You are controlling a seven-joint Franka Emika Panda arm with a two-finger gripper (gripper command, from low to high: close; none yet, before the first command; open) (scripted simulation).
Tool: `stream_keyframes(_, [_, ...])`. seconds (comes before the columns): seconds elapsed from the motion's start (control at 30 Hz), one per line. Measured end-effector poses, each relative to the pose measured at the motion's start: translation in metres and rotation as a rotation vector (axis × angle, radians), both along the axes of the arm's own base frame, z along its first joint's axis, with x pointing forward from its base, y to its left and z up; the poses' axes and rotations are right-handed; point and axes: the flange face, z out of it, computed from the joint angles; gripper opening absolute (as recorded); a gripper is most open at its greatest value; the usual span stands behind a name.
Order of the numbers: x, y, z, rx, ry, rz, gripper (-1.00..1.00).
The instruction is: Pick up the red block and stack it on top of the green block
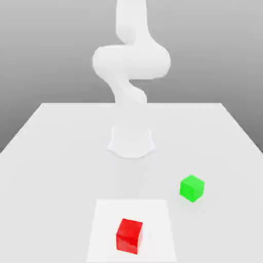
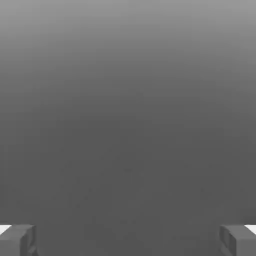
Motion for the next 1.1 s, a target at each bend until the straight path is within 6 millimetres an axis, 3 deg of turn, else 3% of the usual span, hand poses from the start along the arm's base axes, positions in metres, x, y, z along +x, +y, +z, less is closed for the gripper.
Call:
stream_keyframes(0.2, [0.065,-0.001,-0.113,0.017,0.187,-0.061,0.00])
stream_keyframes(0.4, [0.097,-0.005,-0.232,0.038,0.368,-0.117,0.00])
stream_keyframes(0.57, [0.099,-0.007,-0.333,0.061,0.518,-0.163,0.00])
stream_keyframes(0.73, [0.081,-0.006,-0.429,0.089,0.668,-0.208,0.00])
stream_keyframes(0.93, [0.072,-0.005,-0.512,0.100,0.717,-0.222,0.00])
stream_keyframes(0.97, [0.071,-0.005,-0.521,0.099,0.718,-0.222,-1.00])
stream_keyframes(1.1, [0.071,-0.005,-0.520,0.099,0.717,-0.222,-1.00])
